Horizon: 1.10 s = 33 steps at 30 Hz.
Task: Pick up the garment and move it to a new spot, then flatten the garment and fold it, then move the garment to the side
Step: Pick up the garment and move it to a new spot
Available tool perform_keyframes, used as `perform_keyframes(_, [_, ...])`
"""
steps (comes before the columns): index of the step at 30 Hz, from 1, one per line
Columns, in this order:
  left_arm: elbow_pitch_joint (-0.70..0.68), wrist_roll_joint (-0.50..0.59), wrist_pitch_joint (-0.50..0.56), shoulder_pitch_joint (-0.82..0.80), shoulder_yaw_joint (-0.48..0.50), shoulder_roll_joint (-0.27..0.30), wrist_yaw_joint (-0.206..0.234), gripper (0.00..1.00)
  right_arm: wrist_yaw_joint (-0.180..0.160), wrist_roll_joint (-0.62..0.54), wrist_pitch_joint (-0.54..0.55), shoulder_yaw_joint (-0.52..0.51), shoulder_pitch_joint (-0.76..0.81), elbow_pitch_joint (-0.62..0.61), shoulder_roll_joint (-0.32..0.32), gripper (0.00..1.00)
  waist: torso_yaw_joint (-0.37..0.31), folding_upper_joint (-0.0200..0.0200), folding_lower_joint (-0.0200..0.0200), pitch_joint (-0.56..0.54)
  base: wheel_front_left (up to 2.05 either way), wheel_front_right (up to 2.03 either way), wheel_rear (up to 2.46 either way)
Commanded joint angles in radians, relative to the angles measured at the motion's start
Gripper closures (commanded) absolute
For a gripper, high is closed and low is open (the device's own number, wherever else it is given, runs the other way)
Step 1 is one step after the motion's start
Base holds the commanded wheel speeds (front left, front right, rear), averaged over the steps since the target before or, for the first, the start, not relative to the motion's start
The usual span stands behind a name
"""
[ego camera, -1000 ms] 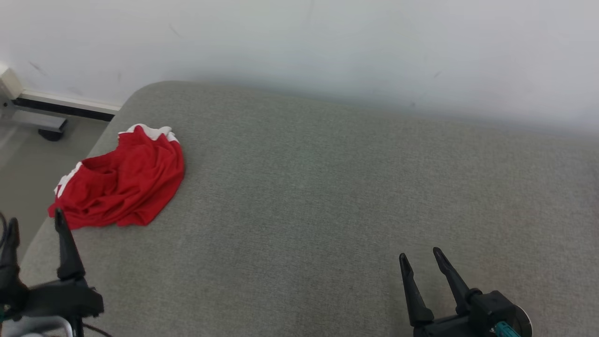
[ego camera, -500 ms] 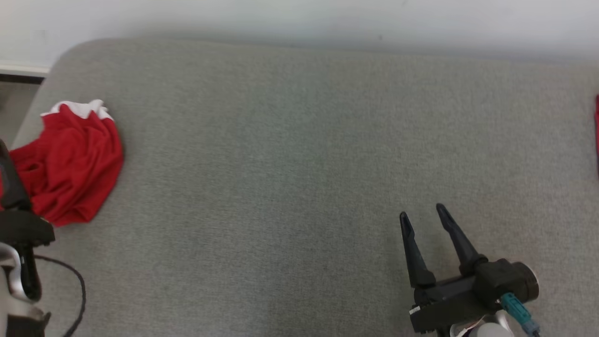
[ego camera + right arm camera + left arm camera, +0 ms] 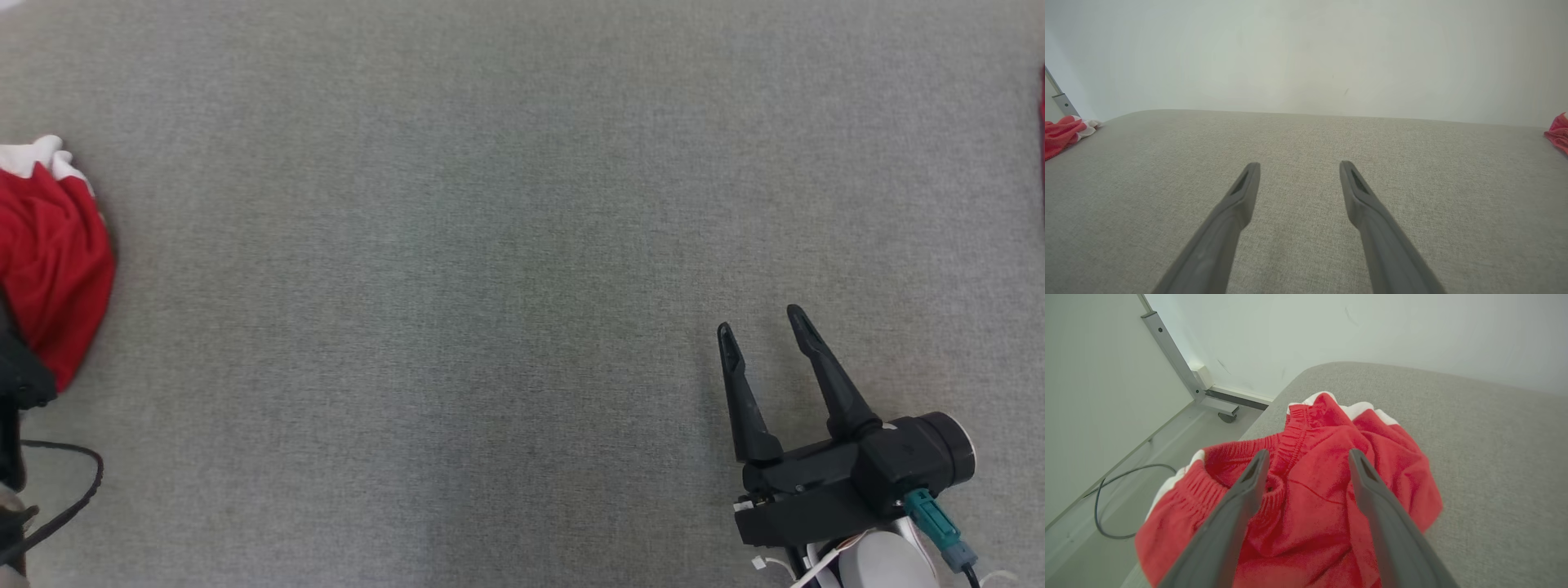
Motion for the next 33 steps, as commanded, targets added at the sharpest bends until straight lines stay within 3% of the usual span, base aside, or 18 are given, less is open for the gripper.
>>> perform_keyframes(1, [0.024, -0.025, 0.021, -0.017, -0.014, 0.009, -0.001, 0.00, -0.002, -0.013, 0.000, -0.002, -0.004, -0.005, -0.006, 0.00, -0.017, -0.0002, -0.0002, 0.019, 0.00, 0.00, 0.00])
perform_keyframes(13, [0.179, -0.153, 0.257, -0.062, -0.149, 0.066, 0.000, 0.00, -0.002, -0.020, 0.000, -0.013, 0.011, -0.033, -0.035, 0.00, -0.027, -0.0002, -0.0002, 0.027, 0.00, 0.00, 0.00])
perform_keyframes(20, [0.207, -0.207, 0.267, -0.044, -0.163, 0.061, 0.000, 0.00, -0.002, -0.013, 0.000, -0.003, 0.010, -0.026, -0.040, 0.00, -0.036, -0.0002, -0.0002, 0.013, 0.00, 0.00, 0.00])
perform_keyframes(21, [0.211, -0.212, 0.262, -0.039, -0.164, 0.063, 0.000, 0.05, -0.002, -0.013, 0.000, -0.002, 0.009, -0.025, -0.040, 0.00, -0.038, -0.0002, -0.0002, 0.011, 0.00, 0.00, 0.00])
perform_keyframes(22, [0.215, -0.211, 0.253, -0.034, -0.169, 0.069, 0.000, 0.69, -0.002, -0.013, 0.000, 0.000, 0.009, -0.024, -0.040, 0.00, -0.040, -0.0002, -0.0002, 0.006, 0.00, 0.00, 0.00])
perform_keyframes(23, [0.214, -0.210, 0.240, -0.031, -0.175, 0.074, 0.000, 1.00, -0.002, -0.012, 0.000, -0.001, 0.009, -0.024, -0.039, 0.00, -0.041, -0.0002, -0.0002, 0.003, 0.00, 0.00, 0.00])
perform_keyframes(33, [0.147, -0.209, 0.035, -0.096, -0.212, 0.119, 0.000, 1.00, -0.002, 0.003, 0.000, 0.003, 0.007, -0.003, -0.014, 0.00, -0.043, -0.0002, -0.0002, -0.074, 0.00, 0.00, 0.00])
